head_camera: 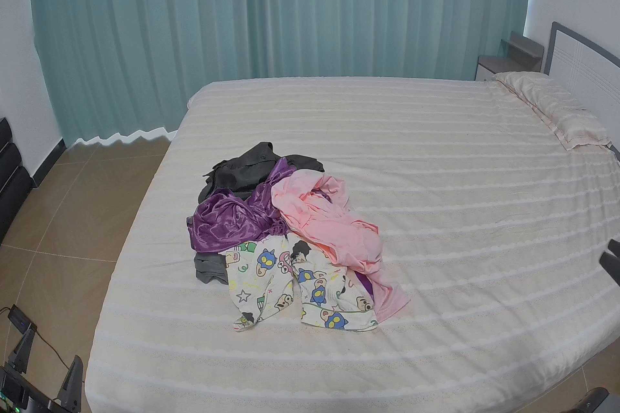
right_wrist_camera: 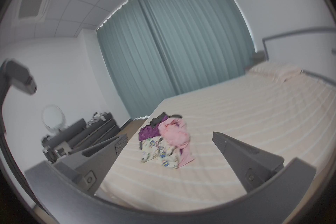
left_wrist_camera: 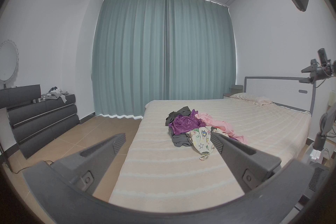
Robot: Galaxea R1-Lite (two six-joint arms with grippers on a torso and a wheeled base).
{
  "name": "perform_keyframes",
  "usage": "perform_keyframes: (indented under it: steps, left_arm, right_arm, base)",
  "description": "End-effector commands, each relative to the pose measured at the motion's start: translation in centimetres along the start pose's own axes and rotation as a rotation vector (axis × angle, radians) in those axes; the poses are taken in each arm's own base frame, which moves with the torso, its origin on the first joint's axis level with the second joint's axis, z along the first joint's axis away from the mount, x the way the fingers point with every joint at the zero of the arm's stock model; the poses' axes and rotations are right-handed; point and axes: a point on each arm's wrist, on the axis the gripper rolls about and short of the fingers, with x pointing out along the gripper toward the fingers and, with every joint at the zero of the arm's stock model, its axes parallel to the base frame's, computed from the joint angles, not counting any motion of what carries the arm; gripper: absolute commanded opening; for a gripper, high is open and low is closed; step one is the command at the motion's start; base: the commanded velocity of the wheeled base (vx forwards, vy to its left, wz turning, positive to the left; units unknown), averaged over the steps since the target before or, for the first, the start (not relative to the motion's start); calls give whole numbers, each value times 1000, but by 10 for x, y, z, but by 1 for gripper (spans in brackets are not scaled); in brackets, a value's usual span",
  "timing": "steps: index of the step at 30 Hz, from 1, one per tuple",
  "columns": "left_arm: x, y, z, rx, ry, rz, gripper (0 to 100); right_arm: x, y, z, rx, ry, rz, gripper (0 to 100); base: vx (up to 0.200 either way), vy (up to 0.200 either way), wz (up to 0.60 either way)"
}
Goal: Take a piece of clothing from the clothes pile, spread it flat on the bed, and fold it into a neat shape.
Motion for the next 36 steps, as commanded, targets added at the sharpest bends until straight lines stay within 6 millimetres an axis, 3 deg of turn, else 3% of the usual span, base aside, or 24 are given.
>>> perform_keyframes:
  steps: [1,7,14,18,20,23,36]
  left_arm:
    - [0,0,-5,-2,0,0,100]
    - [0,0,-5,-2,0,0,100]
    - [0,0,-5,-2,0,0,100]
    - [0,0,-5,-2,0,2,100]
    - [0,0,-5,-2,0,2,100]
    - [0,0,-5,-2,0,0,100]
    - [0,0,-5,-2,0,2,100]
  right_arm:
    - [179,5,-59,418,593,57,100]
    - [218,0,-98,518,675,-21,100]
    - [259,-12,-140,519,717,-51,100]
    - [278,-4,-186,450,748,-111,100]
    - [286,-2,-199,421,712,-140,100]
    - [298,0,-208,390,648,-159,100]
    - [329,-1,-205,357,620,-166,100]
  base:
    - [0,0,0]
    - [0,0,0]
    - [0,0,0]
    - [0,0,0]
    - [0,0,0]
    - [0,0,0]
    - [0,0,0]
